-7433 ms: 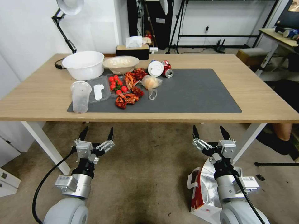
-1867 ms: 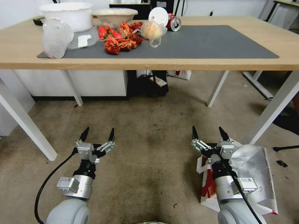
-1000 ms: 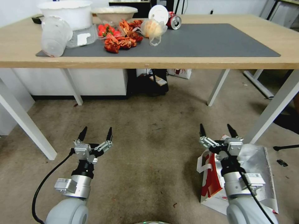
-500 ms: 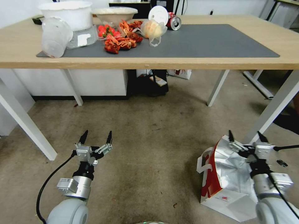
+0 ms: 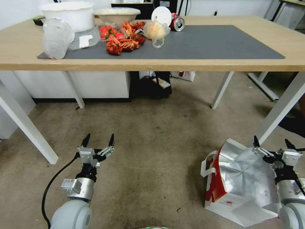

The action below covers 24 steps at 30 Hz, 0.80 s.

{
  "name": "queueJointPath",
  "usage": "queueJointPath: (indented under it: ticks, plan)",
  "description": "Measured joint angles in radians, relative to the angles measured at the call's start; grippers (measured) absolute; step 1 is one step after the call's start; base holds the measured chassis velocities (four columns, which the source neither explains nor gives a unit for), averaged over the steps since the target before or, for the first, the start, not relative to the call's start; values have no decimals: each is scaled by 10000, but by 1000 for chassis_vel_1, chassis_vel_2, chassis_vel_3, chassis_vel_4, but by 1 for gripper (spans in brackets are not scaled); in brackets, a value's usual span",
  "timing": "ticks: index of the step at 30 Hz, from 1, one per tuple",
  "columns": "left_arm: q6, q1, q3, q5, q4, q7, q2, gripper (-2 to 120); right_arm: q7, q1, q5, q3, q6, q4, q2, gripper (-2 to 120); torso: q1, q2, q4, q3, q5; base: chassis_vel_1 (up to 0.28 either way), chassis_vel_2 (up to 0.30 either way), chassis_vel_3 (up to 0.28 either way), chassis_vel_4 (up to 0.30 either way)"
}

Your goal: Pick up the food delivery bag from the floor and place it on the table.

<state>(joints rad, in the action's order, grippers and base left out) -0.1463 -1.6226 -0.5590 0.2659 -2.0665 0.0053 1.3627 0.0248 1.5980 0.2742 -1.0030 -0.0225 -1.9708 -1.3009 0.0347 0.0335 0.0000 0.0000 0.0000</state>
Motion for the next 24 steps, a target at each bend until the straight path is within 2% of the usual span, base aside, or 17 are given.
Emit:
queueJointPath:
  ticks: [24]
  plan:
    - [-108, -93, -35, 21, -79, -177, 27, 99, 209, -472, -338, -538, -313, 2104, 652, 100, 1, 7, -1, 0, 1, 0, 0, 0, 0]
